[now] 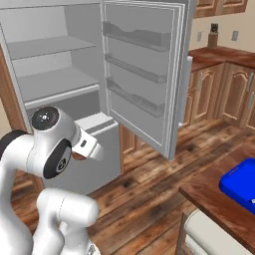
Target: Gather the onion and sweet potato from the fridge and place them on a tray on the dining counter. Then gather the chicken drumstick and fish from the fridge and place them on the other tray.
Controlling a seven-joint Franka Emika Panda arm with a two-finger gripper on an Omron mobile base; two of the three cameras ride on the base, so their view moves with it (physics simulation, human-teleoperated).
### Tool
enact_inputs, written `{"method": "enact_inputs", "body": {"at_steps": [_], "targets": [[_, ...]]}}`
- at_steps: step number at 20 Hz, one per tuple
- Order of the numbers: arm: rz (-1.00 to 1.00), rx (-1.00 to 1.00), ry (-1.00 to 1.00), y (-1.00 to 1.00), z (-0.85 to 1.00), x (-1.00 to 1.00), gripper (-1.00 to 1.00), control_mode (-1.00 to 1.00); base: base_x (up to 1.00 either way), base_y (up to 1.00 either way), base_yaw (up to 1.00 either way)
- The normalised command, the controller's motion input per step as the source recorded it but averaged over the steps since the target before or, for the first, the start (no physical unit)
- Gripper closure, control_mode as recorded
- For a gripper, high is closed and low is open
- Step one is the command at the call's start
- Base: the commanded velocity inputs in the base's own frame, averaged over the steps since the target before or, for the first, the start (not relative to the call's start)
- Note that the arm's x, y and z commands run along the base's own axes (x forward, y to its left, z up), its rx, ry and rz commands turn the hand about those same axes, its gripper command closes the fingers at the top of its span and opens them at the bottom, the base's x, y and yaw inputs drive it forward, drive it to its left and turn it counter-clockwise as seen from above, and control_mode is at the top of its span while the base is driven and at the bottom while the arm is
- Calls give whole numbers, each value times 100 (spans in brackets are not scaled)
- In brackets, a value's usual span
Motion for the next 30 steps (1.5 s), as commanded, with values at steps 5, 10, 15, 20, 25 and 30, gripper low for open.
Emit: {"method": "enact_inputs", "body": {"at_steps": [5, 10, 15, 20, 25, 30], "targets": [[0, 0, 0, 0, 0, 0, 100, 100, -11, -21, -21], [0, 0, 0, 0, 0, 0, 100, 100, 0, -42, -12], [0, 0, 0, 0, 0, 0, 100, 100, 0, -59, -10], [0, 0, 0, 0, 0, 0, 100, 100, 0, -61, -12], [0, 0, 0, 0, 0, 0, 100, 100, 0, -50, -16], [0, 0, 0, 0, 0, 0, 100, 100, 0, -37, -19]]}}
